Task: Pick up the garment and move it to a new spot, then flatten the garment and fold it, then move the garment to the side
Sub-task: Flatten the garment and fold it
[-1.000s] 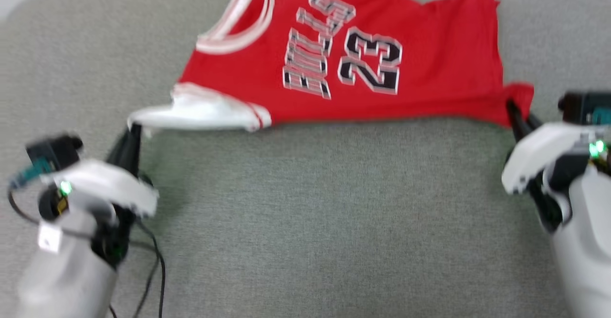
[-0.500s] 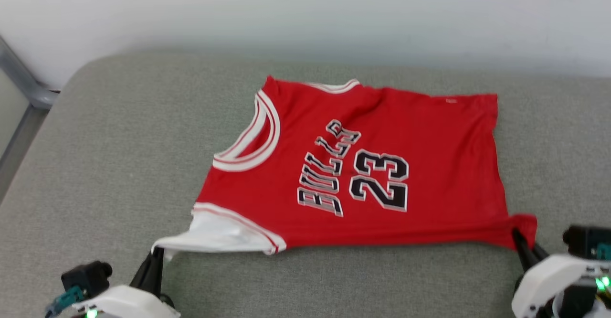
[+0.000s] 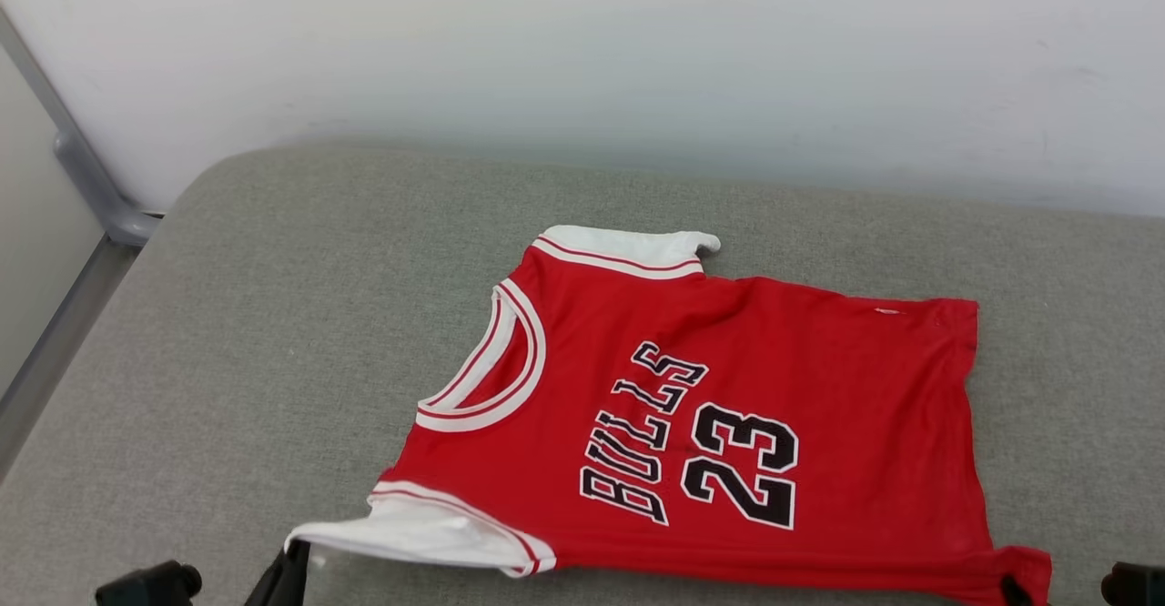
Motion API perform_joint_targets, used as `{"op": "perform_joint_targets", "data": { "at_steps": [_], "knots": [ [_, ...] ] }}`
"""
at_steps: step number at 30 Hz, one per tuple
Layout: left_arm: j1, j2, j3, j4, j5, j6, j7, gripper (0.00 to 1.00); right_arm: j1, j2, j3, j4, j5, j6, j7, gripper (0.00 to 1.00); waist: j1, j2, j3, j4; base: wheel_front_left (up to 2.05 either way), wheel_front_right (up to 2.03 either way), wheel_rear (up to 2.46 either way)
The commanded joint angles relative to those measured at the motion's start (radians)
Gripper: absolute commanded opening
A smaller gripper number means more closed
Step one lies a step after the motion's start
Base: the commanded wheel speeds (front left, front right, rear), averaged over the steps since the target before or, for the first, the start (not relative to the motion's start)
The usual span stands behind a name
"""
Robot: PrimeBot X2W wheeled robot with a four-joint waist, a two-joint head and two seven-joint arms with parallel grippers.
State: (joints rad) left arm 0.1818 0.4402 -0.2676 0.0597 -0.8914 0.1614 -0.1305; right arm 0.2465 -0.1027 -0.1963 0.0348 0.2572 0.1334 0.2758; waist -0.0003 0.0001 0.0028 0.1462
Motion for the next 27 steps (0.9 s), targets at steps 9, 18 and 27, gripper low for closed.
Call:
{"op": "perform_joint_targets", "data": {
  "at_steps": [9,18,27],
  "knots": [
    [-0.168,0.027,-0.025,-0.076,0.033,-0.022,0.057,0.00,-0.096,-0.023,0.040,-0.069,-0.030,-0.004,0.088,0.00,0.0003,-0.0001,0.057,-0.029,0.00,0.00,0.00],
    [-0.416,-0.017,-0.067,0.103,0.033,-0.128,0.067,0.00,-0.282,-0.042,0.052,-0.026,-0.084,-0.004,0.116,0.00,0.0003,-0.0001,0.193,-0.076,0.00,0.00,0.00],
    [-0.573,-0.065,-0.110,0.360,0.014,-0.210,0.110,0.00,-0.382,-0.042,0.110,0.096,-0.100,-0.003,0.098,0.00,0.0003,-0.0001,0.279,-0.098,0.00,0.00,0.00]
  ]
}}
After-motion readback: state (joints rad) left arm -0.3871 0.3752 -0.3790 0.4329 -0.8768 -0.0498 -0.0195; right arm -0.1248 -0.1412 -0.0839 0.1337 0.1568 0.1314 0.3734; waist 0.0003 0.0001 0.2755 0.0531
